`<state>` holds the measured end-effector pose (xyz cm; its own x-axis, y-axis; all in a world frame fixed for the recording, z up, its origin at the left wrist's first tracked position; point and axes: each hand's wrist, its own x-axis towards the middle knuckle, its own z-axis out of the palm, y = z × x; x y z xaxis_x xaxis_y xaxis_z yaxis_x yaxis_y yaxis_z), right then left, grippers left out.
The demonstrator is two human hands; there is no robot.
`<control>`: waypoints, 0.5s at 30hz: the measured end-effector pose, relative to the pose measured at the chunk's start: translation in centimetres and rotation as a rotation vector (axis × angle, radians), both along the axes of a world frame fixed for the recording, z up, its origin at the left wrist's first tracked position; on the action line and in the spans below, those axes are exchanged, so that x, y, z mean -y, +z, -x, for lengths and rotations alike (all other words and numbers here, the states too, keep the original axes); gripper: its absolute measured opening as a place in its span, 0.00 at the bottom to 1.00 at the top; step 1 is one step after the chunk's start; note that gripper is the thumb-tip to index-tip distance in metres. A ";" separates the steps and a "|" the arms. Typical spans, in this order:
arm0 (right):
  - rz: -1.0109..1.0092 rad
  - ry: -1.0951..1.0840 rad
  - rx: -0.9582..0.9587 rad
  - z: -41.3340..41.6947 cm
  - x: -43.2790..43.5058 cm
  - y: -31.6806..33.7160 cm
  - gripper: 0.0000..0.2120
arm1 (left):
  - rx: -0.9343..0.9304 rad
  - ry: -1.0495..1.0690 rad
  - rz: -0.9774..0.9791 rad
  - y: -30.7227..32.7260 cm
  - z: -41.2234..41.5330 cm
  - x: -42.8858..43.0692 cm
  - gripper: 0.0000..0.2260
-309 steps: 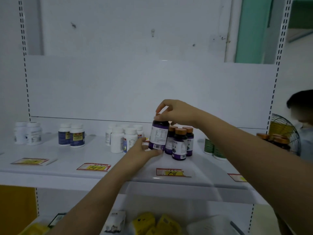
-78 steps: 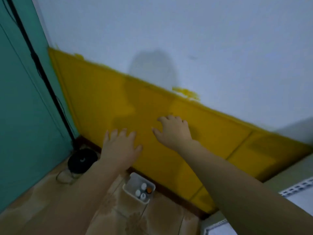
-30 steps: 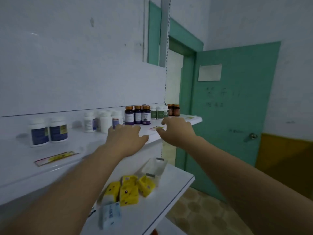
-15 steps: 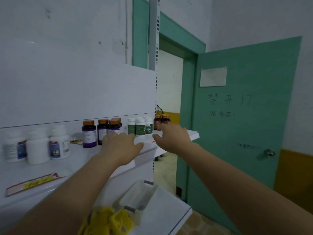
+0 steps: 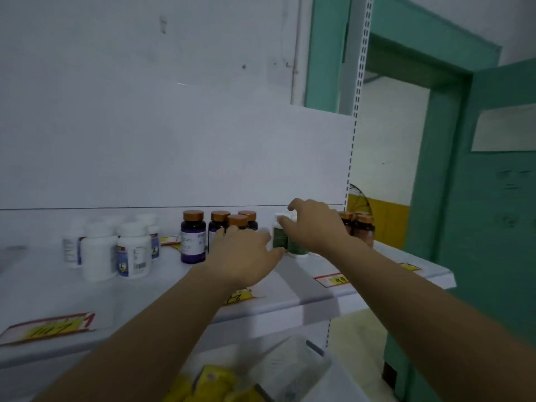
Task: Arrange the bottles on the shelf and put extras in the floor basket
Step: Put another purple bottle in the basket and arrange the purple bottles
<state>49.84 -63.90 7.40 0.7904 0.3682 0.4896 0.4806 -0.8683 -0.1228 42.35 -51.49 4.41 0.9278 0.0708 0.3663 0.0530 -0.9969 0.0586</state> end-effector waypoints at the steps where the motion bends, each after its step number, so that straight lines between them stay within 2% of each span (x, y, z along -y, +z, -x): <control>1: -0.010 0.040 -0.002 -0.5 -0.7 0.2 0.23 | -0.018 0.032 0.005 -0.1 0.0 -0.1 0.23; 8: -0.010 0.319 -0.032 -1.8 -4.8 0.2 0.23 | -0.036 0.266 -0.005 -1.5 1.2 -1.7 0.19; 12: 0.014 0.359 -0.079 -2.0 -6.7 -0.2 0.25 | -0.050 0.380 0.062 -1.8 2.3 -2.7 0.20; 15: -0.007 0.369 -0.088 -2.4 -7.7 -0.8 0.23 | -0.060 0.411 0.078 -2.9 2.8 -3.4 0.20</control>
<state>52.20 -56.24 6.62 0.6441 0.6332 0.4293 0.7485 -0.6374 -0.1829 39.59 -48.11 1.47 0.8360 0.4649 0.2914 0.4510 -0.8847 0.1178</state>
